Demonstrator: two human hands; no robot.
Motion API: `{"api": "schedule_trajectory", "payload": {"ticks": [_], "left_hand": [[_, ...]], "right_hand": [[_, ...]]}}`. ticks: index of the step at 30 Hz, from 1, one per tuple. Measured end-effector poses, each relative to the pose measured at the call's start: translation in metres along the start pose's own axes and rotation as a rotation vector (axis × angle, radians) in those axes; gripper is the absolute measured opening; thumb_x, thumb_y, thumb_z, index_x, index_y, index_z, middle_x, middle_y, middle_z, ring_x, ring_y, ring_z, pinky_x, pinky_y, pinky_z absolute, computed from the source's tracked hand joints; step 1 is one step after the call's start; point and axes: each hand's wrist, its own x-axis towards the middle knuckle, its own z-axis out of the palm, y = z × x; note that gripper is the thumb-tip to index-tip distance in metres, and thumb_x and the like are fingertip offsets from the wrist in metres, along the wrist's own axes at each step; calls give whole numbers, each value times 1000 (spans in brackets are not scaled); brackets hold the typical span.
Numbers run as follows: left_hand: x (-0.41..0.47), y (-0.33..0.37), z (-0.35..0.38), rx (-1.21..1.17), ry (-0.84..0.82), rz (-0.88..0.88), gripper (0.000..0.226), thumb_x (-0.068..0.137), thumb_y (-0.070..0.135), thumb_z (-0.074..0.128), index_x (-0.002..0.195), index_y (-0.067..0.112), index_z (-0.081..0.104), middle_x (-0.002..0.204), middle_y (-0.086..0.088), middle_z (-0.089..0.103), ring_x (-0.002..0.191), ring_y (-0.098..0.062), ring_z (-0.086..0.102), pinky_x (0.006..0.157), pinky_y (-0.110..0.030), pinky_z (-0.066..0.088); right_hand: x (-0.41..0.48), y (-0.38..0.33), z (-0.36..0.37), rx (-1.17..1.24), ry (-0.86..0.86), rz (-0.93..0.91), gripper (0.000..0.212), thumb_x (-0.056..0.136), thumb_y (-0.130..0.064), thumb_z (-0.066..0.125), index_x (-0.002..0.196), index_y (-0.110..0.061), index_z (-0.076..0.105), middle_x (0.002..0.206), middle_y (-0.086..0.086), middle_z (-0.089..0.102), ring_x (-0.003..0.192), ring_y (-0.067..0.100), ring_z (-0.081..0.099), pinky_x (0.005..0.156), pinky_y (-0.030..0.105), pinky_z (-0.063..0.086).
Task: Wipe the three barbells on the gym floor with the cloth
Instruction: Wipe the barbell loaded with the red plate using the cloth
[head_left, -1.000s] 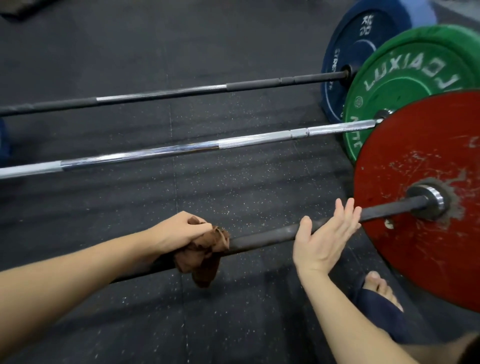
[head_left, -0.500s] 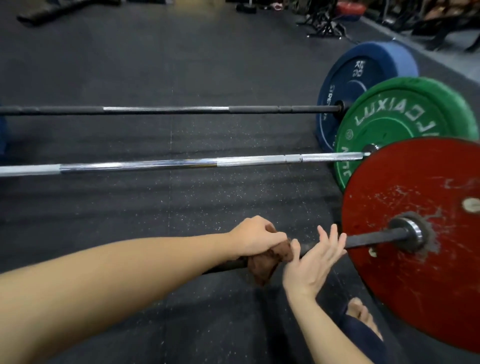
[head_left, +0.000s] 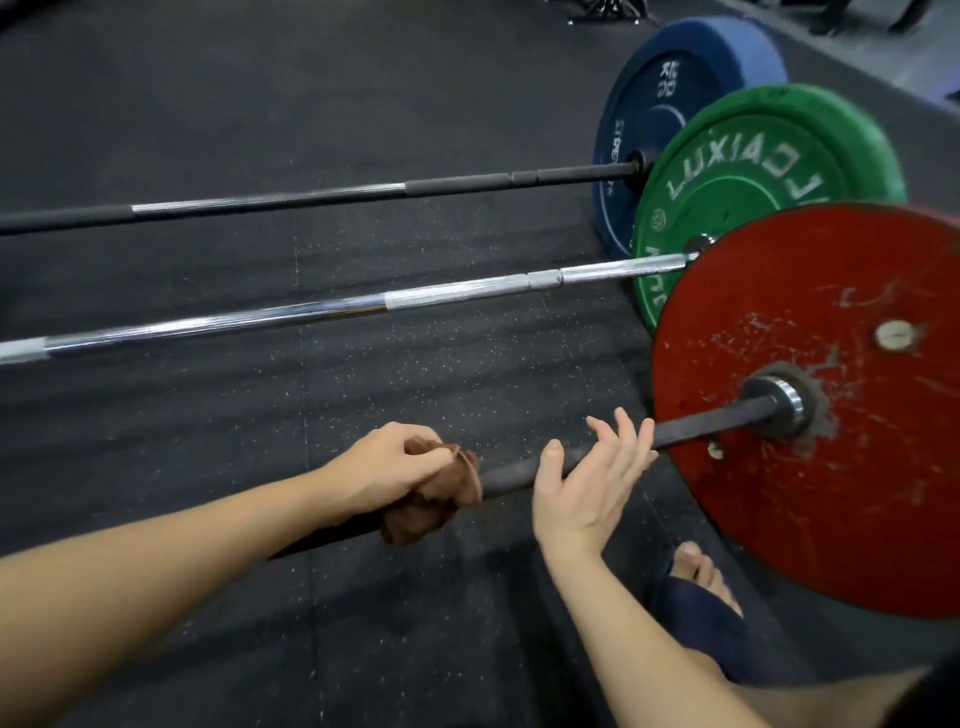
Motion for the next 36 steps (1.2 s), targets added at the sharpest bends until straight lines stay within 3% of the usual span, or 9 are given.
{"api": "schedule_trajectory", "payload": {"ticks": [5,8,11,13,16,23,29,33,36], "left_hand": [[4,-6,-2,140,111,9,26,94,27,57,73,16,67,58,9,65,47,-5,55,54,-26,45],[15,-7,3,136,117,-9,30,78,50,54,70,25,68,72,8,75,67,-10,70,75,-37,57],[24,8,12,125,55,-18,33,73,55,51,68,26,67,81,3,78,77,-17,72,89,-43,58],[36,25,27,106,29,-7,32,78,54,54,67,26,66,80,3,76,71,-20,70,85,-45,59],[60,49,54,182,71,24,26,88,49,59,81,28,71,87,11,75,87,-10,69,86,-31,56],[72,58,64,167,57,44,27,94,50,58,90,28,73,91,13,75,93,-9,68,82,-26,51],[43,35,39,248,105,41,23,92,51,56,91,34,71,89,15,74,91,-6,67,86,-28,53],[19,7,14,192,129,42,37,73,64,49,86,38,71,84,16,75,85,-7,70,88,-35,56],[14,-2,8,180,146,35,31,77,59,53,84,36,72,81,15,75,81,-7,70,83,-33,56]], "right_hand": [[0,4,2,12,12,-9,46,91,-36,48,126,-6,53,157,13,35,157,29,6,127,46,-2],[-2,4,2,9,10,-18,45,94,-33,46,129,-5,53,157,13,36,156,30,7,127,52,2],[0,7,0,-6,4,-46,46,98,-31,42,132,-4,55,155,14,40,156,32,11,127,53,3],[2,10,-1,-20,-3,-70,49,100,-33,39,136,-2,53,154,14,42,155,34,14,127,52,2],[3,18,-3,-57,-18,-143,56,106,-37,31,146,1,44,156,15,40,154,35,16,126,52,2],[4,22,-1,-79,12,-160,50,107,-24,26,146,2,44,155,15,42,153,36,20,127,53,5],[3,16,-3,-67,-21,-117,55,104,-37,33,143,-1,47,156,14,40,154,32,15,127,53,3],[2,11,-3,-48,-14,-64,56,102,-39,38,143,-3,48,157,12,39,156,29,12,127,53,4],[1,5,-6,-54,-48,-33,58,102,-41,37,145,-4,46,161,11,32,157,26,8,127,52,4]]}}
